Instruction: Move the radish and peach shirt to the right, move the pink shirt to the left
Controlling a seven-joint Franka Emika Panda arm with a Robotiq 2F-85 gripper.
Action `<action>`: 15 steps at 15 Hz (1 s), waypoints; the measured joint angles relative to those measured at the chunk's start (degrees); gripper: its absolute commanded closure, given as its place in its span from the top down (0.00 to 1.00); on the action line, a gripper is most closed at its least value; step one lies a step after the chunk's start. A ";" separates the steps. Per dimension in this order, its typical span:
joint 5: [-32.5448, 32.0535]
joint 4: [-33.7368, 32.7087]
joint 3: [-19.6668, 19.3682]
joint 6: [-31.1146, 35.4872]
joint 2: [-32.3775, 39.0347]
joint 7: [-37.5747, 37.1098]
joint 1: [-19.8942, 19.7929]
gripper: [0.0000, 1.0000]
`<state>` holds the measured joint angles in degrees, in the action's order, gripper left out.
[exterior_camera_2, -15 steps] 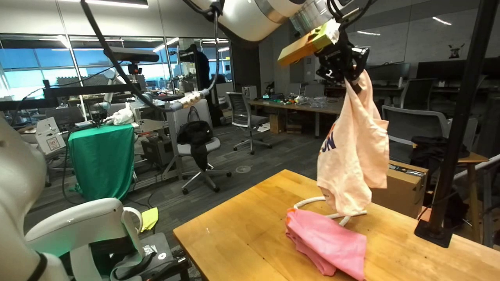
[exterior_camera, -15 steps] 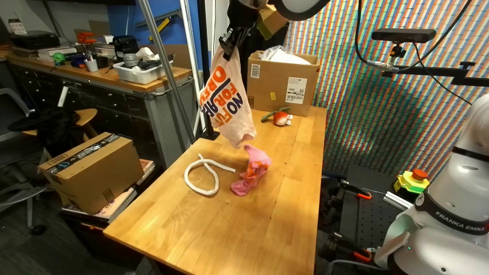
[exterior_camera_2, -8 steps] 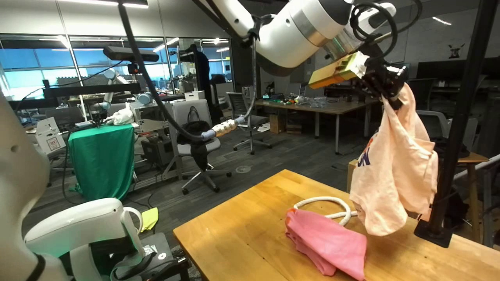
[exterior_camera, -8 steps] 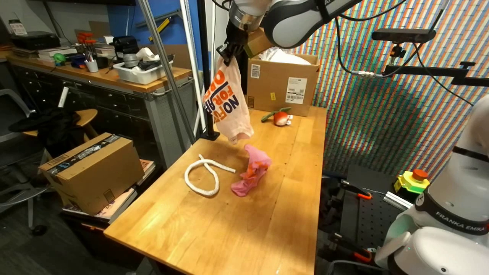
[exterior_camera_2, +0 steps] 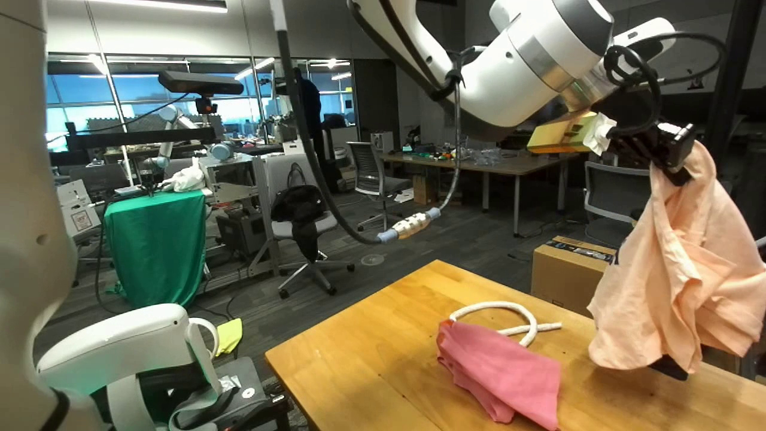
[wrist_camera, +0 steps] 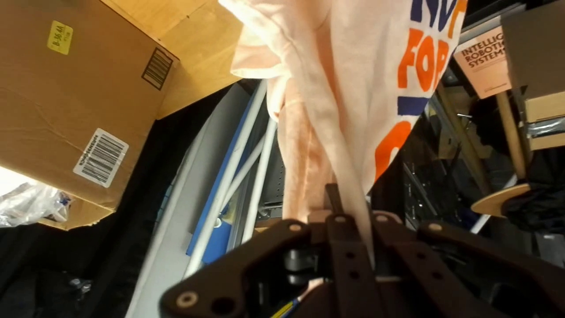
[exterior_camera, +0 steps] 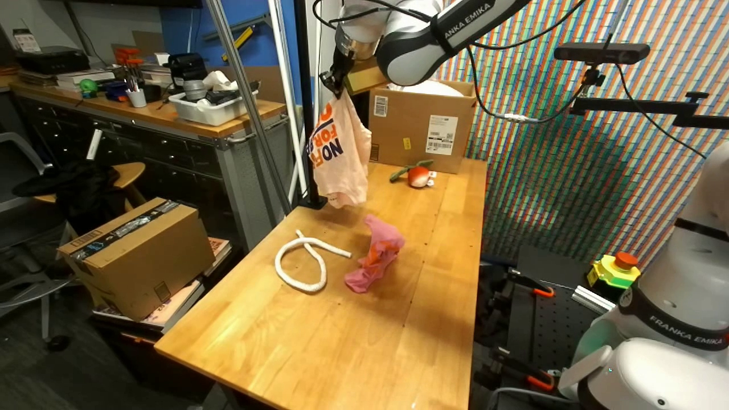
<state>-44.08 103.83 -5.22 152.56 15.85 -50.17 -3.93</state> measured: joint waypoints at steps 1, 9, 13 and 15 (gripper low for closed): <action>-0.23 -1.28 -0.57 -0.04 1.31 -1.31 0.01 0.01; -0.64 -9.44 -3.43 -0.43 9.81 -8.73 0.15 0.28; -0.22 -11.41 -5.61 -1.32 11.74 -9.37 1.49 0.52; 0.19 -11.61 -6.29 -2.25 12.09 -9.20 2.05 0.66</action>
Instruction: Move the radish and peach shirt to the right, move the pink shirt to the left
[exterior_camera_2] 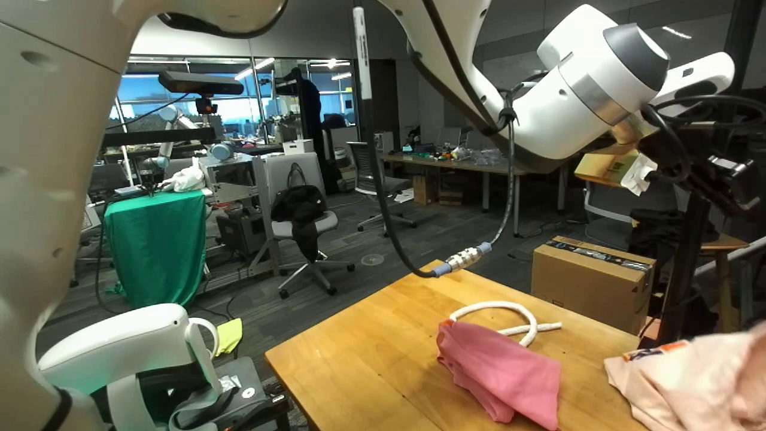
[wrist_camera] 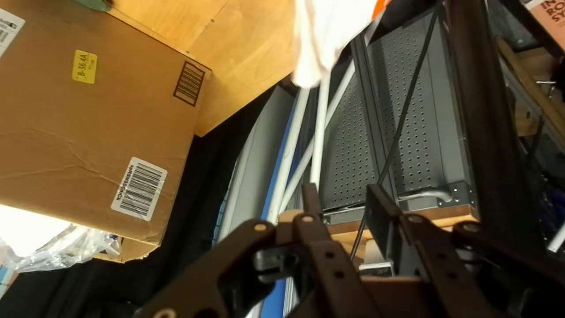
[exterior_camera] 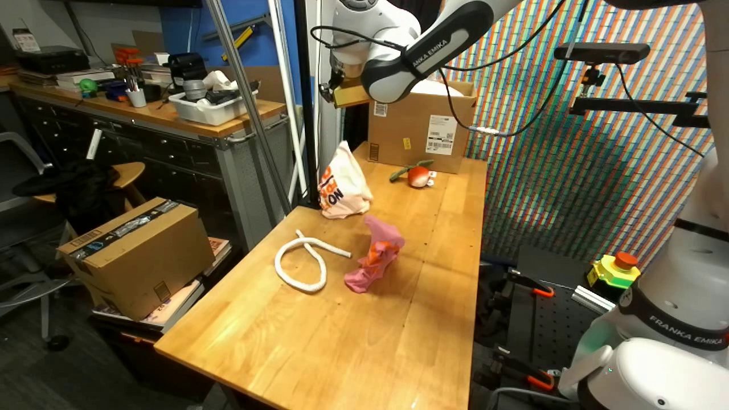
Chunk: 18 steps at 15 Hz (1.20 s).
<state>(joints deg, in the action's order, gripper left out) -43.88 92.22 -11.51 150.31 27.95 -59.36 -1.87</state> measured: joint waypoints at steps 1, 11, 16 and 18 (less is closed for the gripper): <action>0.42 -0.01 -0.04 -0.62 0.10 0.18 0.10 0.74; 23.39 8.95 6.69 -4.24 -4.25 21.24 0.51 1.00; 40.07 20.14 11.80 -9.96 -11.40 36.18 0.91 1.00; 44.92 23.61 13.05 -13.99 -13.47 41.20 0.97 1.00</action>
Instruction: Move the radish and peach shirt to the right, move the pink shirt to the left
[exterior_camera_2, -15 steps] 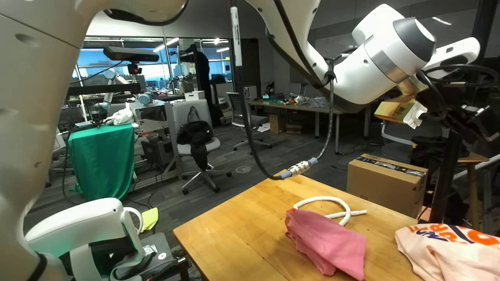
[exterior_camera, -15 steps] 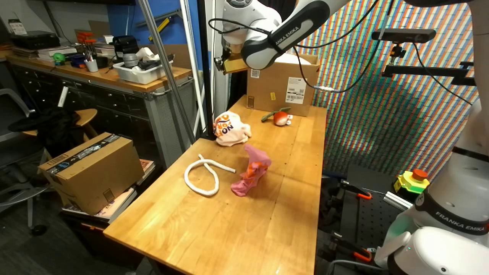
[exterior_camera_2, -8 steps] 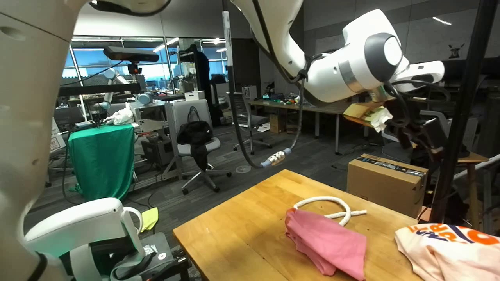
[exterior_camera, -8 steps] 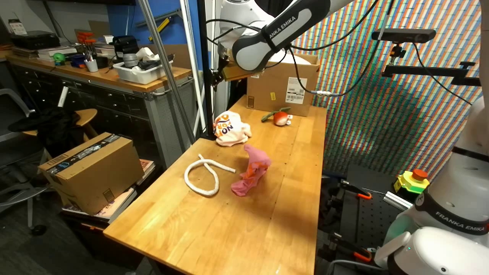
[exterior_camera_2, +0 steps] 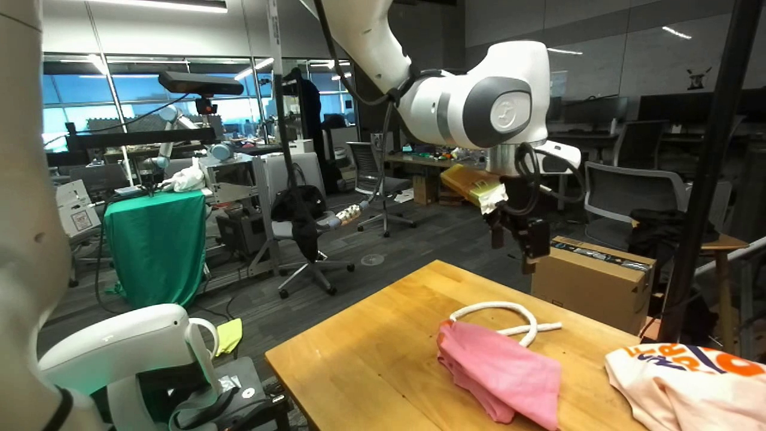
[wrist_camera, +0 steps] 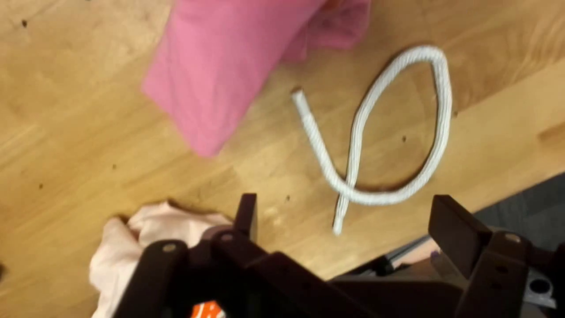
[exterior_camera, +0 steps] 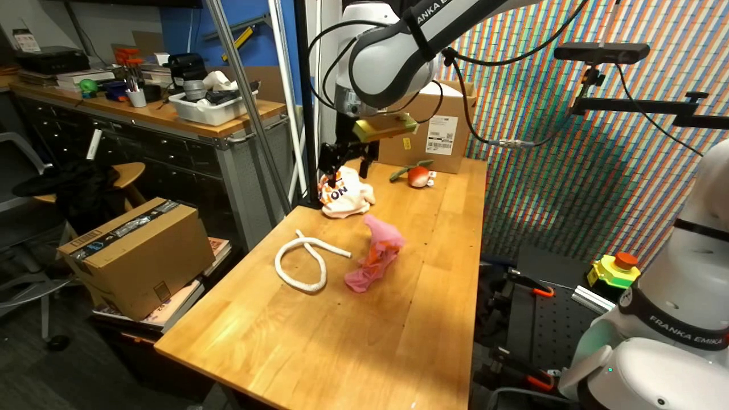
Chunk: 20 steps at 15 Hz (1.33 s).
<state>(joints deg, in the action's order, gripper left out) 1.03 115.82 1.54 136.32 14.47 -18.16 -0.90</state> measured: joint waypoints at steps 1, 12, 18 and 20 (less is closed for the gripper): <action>1.64 1.54 0.45 -1.86 -0.76 2.55 0.05 1.00; -0.25 8.24 2.00 -10.41 -0.88 28.68 1.18 1.00; -8.27 8.53 2.01 -3.93 1.93 32.33 2.29 1.00; -9.35 9.18 2.04 -0.94 3.12 32.94 2.67 1.00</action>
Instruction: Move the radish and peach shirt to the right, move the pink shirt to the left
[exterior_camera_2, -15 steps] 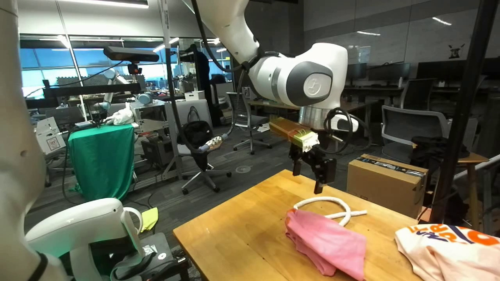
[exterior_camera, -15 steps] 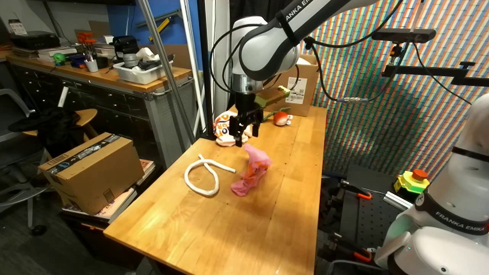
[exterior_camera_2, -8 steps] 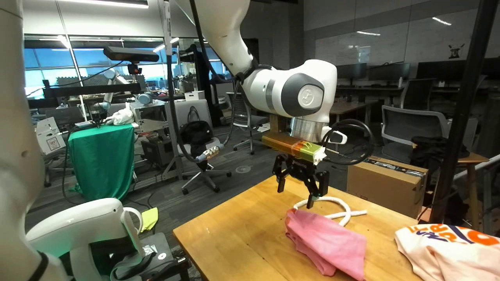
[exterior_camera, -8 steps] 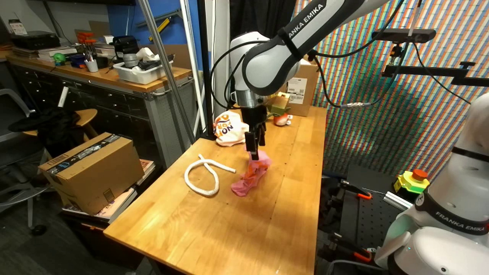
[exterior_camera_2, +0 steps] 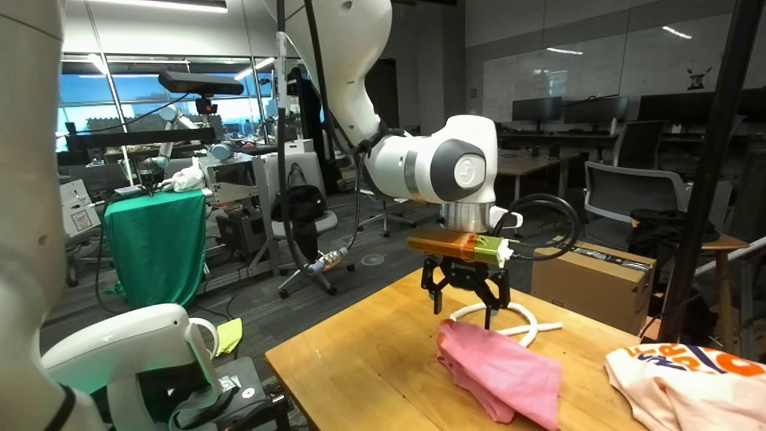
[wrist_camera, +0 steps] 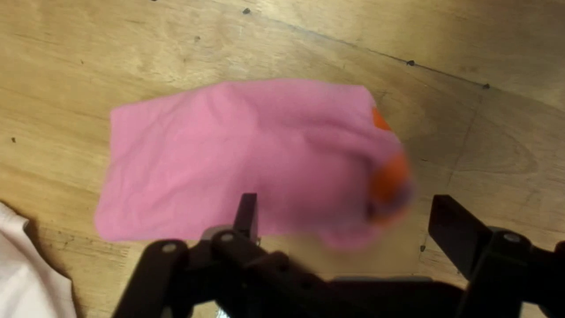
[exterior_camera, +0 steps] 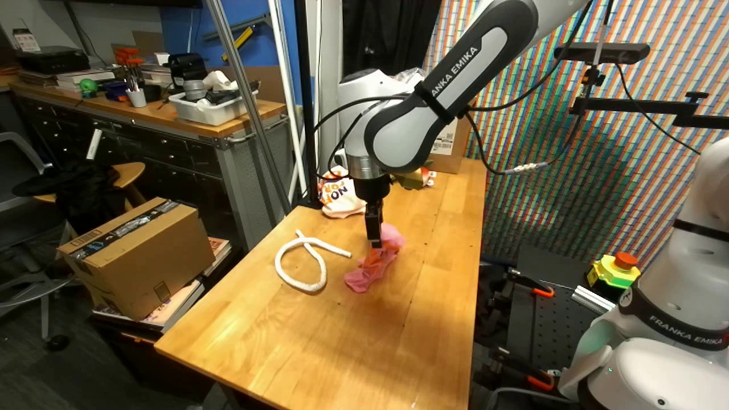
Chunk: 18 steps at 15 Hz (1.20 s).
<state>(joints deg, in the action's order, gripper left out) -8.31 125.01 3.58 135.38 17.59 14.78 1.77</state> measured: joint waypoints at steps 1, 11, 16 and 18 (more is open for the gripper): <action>-0.36 0.37 0.01 1.20 0.62 0.30 0.12 1.00; -3.41 2.33 -0.05 3.75 3.59 3.84 0.12 1.00; -4.90 2.31 -0.74 4.80 4.29 3.58 0.10 1.00; -4.92 2.25 -1.36 6.74 4.97 2.90 0.03 1.00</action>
<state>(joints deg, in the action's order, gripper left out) -13.23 127.26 2.22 142.12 22.57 17.67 1.81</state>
